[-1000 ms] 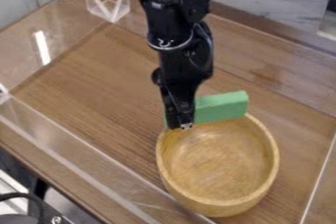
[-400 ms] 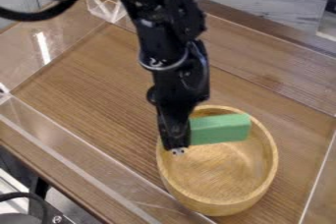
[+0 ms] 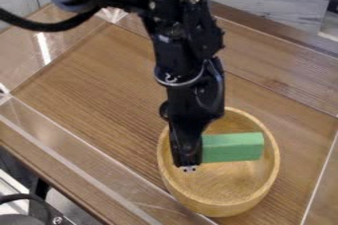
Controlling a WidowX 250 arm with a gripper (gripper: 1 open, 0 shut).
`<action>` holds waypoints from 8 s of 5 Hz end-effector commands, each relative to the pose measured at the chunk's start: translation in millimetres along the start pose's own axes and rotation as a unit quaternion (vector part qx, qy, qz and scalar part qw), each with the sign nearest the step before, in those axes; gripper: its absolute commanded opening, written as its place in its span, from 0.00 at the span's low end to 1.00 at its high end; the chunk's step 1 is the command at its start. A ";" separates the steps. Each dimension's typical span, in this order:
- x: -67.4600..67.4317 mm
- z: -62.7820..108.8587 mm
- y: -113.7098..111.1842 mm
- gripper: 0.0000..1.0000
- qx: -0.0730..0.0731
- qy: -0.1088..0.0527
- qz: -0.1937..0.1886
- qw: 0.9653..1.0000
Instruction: Put the green block in the brown bowl
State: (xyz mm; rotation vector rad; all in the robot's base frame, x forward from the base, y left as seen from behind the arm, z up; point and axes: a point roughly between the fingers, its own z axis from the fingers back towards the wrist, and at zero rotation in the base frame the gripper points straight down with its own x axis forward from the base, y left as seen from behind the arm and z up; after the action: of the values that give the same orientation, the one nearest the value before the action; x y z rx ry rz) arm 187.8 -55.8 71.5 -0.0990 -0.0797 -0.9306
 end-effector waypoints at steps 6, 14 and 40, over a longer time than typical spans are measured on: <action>-6.4 15.8 8.6 1.00 -0.006 -0.023 -0.048 0.999; -6.3 31.9 18.9 1.00 0.024 -0.036 -0.076 0.996; 29.8 81.2 68.9 0.00 0.151 -0.127 0.209 0.958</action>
State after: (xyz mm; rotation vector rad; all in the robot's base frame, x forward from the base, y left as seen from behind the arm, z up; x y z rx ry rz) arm 255.8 -30.3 141.8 0.0401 -0.3804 -0.4700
